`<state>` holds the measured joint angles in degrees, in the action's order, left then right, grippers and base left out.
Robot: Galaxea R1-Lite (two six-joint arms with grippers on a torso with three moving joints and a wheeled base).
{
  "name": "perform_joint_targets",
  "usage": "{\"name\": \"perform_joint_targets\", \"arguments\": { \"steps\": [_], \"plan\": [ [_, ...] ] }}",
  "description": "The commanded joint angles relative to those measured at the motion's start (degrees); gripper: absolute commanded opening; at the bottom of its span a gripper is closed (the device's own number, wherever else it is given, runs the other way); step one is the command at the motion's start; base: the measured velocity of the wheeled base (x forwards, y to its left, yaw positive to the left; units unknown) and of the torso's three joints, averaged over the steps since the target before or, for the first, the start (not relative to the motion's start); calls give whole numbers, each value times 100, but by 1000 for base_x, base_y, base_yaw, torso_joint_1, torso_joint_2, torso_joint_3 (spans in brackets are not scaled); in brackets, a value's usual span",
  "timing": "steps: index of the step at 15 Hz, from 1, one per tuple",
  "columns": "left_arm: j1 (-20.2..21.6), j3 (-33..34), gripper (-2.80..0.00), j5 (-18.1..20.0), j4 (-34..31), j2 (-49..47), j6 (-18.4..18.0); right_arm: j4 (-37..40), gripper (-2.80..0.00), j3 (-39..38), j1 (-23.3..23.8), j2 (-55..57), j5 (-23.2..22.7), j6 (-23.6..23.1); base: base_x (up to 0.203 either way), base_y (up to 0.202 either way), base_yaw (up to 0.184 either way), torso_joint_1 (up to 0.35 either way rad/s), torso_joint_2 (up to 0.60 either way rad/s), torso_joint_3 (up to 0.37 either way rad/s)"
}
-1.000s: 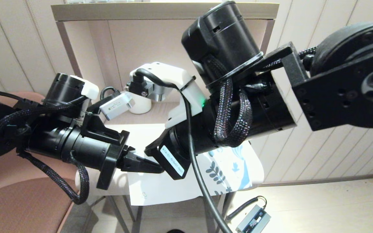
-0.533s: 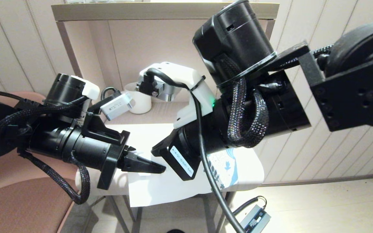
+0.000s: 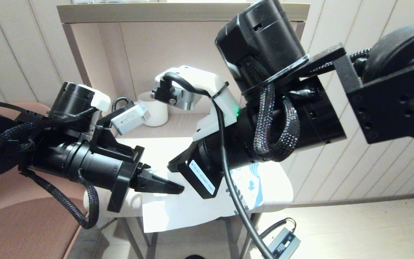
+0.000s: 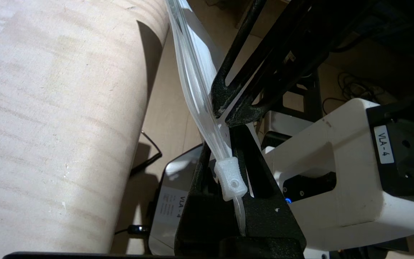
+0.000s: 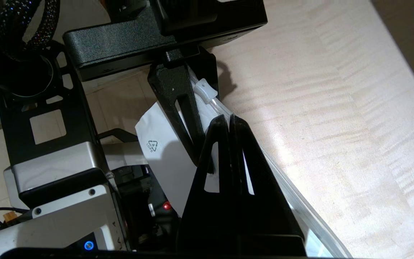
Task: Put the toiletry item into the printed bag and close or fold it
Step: Close the strorage bag and place it on the desk
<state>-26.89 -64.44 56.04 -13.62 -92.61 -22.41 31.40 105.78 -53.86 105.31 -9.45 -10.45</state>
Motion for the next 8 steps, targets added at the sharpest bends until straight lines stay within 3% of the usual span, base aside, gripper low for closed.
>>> {"name": "perform_joint_targets", "arguments": {
  "steps": [1,8],
  "plan": [
    [0,2,-280,30,-9,6,-9,15,-280,107,-2,-2,-13,-10,0,0,0,0,0,0],
    [0,2,-280,30,-9,24,-9,15,-280,219,-2,-11,-4,-7,0,0,0,0,0,0]
  ]
}}
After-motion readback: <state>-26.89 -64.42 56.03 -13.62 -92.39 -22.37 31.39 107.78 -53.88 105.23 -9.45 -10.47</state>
